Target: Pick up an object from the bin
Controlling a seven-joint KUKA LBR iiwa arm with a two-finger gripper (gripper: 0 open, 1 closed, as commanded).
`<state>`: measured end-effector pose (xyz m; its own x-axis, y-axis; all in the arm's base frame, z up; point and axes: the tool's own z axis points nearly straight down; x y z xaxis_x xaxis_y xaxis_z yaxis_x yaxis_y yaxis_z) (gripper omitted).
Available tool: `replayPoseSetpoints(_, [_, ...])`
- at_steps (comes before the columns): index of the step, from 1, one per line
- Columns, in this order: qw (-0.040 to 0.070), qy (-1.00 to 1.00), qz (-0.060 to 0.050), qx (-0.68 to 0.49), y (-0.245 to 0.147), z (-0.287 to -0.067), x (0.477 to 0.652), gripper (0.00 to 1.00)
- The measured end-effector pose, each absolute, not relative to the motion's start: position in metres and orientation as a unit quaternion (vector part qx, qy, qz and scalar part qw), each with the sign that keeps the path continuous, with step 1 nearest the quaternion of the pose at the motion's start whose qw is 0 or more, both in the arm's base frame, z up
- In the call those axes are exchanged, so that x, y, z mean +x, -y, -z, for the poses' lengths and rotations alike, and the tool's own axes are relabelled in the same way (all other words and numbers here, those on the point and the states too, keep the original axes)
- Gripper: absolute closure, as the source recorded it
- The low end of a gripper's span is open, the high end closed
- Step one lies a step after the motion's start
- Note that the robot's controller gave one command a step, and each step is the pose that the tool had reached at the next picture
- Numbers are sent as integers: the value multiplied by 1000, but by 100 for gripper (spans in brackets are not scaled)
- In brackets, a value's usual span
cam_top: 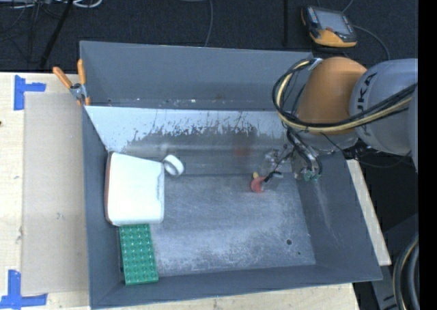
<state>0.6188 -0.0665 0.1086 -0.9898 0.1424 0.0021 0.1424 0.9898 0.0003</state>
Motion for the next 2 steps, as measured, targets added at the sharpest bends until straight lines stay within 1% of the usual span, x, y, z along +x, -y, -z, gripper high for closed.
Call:
replayPoseSetpoints(1, [-3,998,0,-69,53,-196,586,100])
replayPoseSetpoints(2, [-6,997,-2,-83,135,-326,599,100])
